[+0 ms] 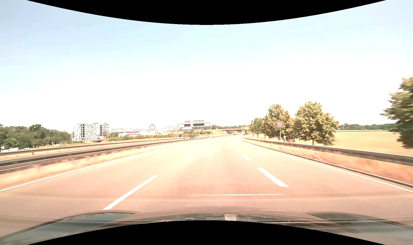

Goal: Follow the waypoints while adhering to traffic rules and regulations

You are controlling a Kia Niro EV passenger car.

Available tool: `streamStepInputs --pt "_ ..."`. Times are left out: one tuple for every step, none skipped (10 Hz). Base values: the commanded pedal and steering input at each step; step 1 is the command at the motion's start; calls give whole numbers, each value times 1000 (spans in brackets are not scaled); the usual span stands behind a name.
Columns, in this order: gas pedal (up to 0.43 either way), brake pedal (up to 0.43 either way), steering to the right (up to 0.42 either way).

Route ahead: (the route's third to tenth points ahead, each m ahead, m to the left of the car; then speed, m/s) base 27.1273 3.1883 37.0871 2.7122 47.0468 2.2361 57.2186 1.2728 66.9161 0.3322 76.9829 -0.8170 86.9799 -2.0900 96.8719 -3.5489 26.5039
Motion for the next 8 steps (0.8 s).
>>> streamStepInputs --pt "209 0 7" --pt "209 0 7" --pt "220 0 7" --pt "240 0 7" --pt "248 0 7" --pt "248 0 7" --pt "260 0 8" --pt "268 0 9"
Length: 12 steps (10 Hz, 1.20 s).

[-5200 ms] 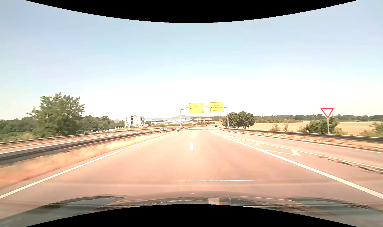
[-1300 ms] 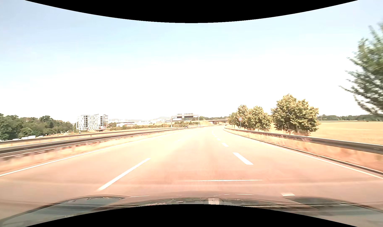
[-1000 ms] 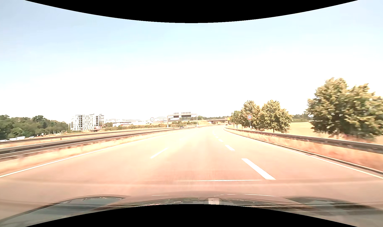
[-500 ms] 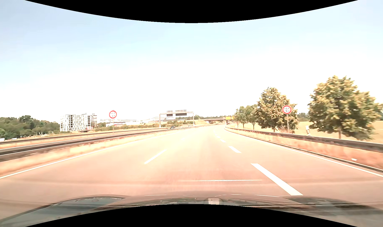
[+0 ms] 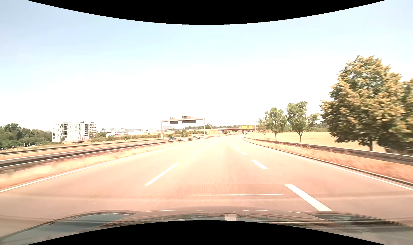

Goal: Follow the waypoints while adhering to traffic rules and regulations

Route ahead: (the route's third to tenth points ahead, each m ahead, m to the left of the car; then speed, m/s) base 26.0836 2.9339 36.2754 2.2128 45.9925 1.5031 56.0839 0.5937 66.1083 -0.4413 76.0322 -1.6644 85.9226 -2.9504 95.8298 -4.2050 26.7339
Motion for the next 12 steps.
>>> streamStepInputs --pt "280 0 9" --pt "287 0 10" --pt "287 0 10" --pt "287 0 10" --pt "287 0 10" --pt "287 0 10" --pt "287 0 11" --pt "311 0 11" --pt "311 0 11" --pt "319 0 11" --pt "319 0 11" --pt "319 0 11"
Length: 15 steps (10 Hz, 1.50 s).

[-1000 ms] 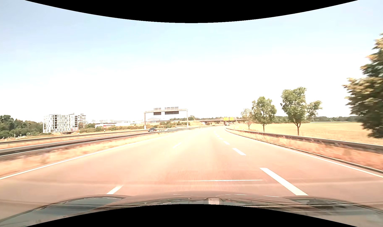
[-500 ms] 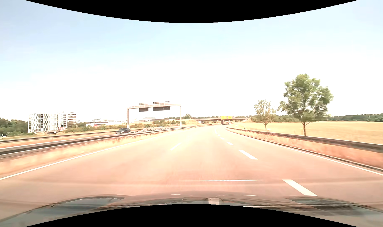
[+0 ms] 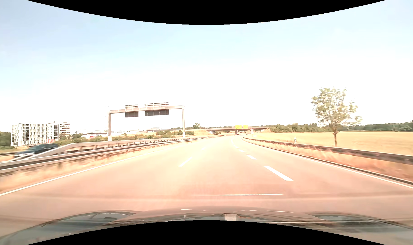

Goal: Follow the waypoints while adhering to traffic rules and regulations

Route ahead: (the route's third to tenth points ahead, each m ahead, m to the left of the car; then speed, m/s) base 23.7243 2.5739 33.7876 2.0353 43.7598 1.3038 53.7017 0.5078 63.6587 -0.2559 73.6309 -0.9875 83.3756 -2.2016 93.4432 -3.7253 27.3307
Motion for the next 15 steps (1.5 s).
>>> streamStepInputs --pt "319 0 11" --pt "319 0 11" --pt "319 0 10" --pt "319 0 10" --pt "319 0 10" --pt "319 0 10" --pt "331 0 10" --pt "331 0 10" --pt "331 0 10" --pt "331 0 10" --pt "331 0 10" --pt "331 0 10" --pt "331 0 10" --pt "339 0 10" --pt "358 0 10"
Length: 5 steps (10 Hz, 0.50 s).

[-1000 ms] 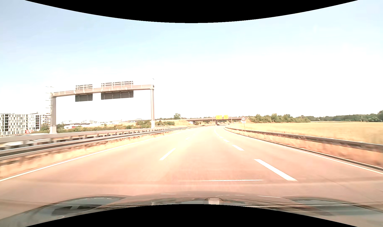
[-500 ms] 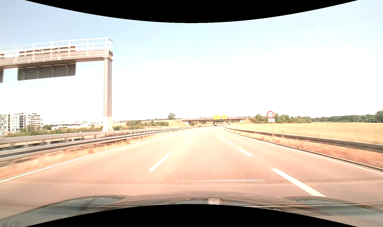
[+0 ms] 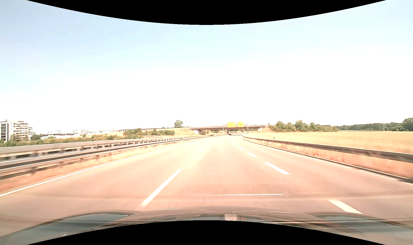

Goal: Follow the waypoints while adhering to traffic rules and regulations

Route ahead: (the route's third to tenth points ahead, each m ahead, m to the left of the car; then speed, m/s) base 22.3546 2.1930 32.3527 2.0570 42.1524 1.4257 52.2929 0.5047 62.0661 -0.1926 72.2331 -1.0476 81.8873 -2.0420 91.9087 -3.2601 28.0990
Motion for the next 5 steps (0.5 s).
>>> streamStepInputs --pt "358 0 10" --pt "358 0 10" --pt "358 0 10" --pt "358 0 12" --pt "358 0 12"
